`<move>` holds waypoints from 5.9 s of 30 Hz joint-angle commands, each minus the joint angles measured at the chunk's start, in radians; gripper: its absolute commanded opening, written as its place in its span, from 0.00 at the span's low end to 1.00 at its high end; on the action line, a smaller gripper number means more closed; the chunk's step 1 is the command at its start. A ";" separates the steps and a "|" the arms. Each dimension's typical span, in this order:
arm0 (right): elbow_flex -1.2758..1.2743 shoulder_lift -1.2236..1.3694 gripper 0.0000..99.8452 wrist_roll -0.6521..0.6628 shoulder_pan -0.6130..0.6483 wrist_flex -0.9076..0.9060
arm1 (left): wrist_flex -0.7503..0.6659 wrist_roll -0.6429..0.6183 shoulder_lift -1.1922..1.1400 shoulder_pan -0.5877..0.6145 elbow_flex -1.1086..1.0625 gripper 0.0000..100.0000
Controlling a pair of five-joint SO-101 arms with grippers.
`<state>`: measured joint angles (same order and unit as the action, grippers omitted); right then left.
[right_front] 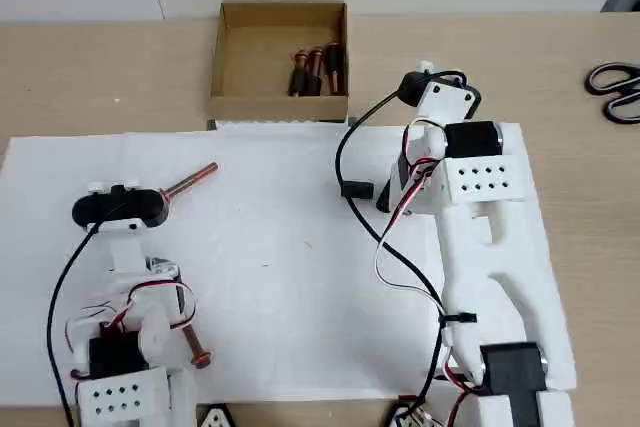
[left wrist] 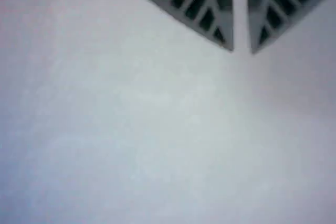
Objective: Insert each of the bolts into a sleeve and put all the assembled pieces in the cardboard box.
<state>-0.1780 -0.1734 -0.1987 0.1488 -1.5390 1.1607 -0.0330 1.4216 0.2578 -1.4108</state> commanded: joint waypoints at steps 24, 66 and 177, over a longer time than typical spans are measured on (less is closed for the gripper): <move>0.005 -0.031 0.23 0.011 -0.005 0.036 | 0.012 -0.003 -0.235 0.000 0.446 0.01; -0.091 -0.033 0.23 0.011 -0.007 0.059 | 0.479 0.582 -1.880 -0.044 1.790 0.12; -0.092 -0.039 0.23 0.012 -0.010 0.059 | 0.574 -1.511 -1.898 -0.077 1.791 0.07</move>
<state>-0.2746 -0.1734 -0.1972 0.1504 -1.4929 1.7331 -1.5459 -0.4964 0.1903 0.3798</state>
